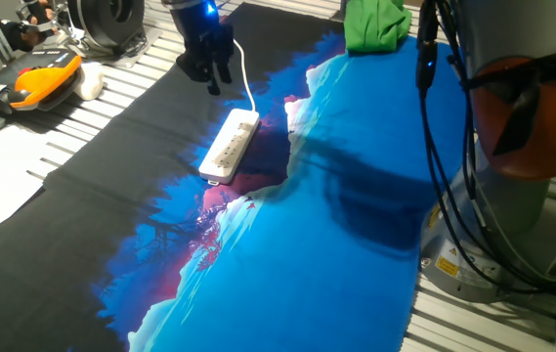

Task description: Turn on the power strip by pressing the button

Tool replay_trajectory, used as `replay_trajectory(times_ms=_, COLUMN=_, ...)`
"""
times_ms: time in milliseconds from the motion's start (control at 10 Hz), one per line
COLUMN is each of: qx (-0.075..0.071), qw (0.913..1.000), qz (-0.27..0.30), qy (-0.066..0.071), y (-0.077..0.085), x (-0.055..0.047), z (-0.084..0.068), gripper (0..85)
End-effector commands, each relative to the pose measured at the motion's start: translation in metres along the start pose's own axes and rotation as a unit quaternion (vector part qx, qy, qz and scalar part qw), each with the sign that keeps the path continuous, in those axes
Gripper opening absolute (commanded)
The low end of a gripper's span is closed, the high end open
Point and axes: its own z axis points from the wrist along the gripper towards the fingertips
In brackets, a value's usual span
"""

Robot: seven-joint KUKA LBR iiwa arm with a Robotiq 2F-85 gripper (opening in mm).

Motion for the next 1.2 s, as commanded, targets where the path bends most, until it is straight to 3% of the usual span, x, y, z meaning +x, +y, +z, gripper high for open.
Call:
replay_trajectory(times_ms=0, qx=0.000, qw=1.0000, qz=0.000, qy=0.001, y=-0.0001, x=-0.0001, z=-0.0001, gripper=0.0)
replay_trajectory(times_ms=500, qx=0.000, qw=1.0000, qz=0.009, qy=0.001, y=-0.0001, x=-0.0002, z=-0.0002, gripper=0.0)
replay_trajectory(times_ms=600, qx=-0.008, qw=0.9992, qz=0.030, qy=-0.025, y=-0.0001, x=-0.0002, z=-0.0002, gripper=0.0)
replay_trajectory(times_ms=700, qx=-0.046, qw=0.9970, qz=0.057, qy=-0.024, y=-0.0001, x=-0.0002, z=-0.0002, gripper=0.0)
replay_trajectory(times_ms=800, qx=-0.074, qw=0.9932, qz=0.087, qy=-0.020, y=-0.0001, x=-0.0002, z=-0.0002, gripper=0.0)
replay_trajectory(times_ms=900, qx=-0.051, qw=0.9926, qz=0.107, qy=-0.022, y=-0.0001, x=-0.0002, z=-0.0002, gripper=0.0)
replay_trajectory(times_ms=1000, qx=-0.053, qw=0.9925, qz=0.109, qy=-0.017, y=-0.0001, x=-0.0002, z=-0.0002, gripper=0.0)
replay_trajectory(times_ms=1100, qx=-0.068, qw=0.9905, qz=0.119, qy=-0.007, y=-0.0001, x=-0.0002, z=-0.0002, gripper=0.0)
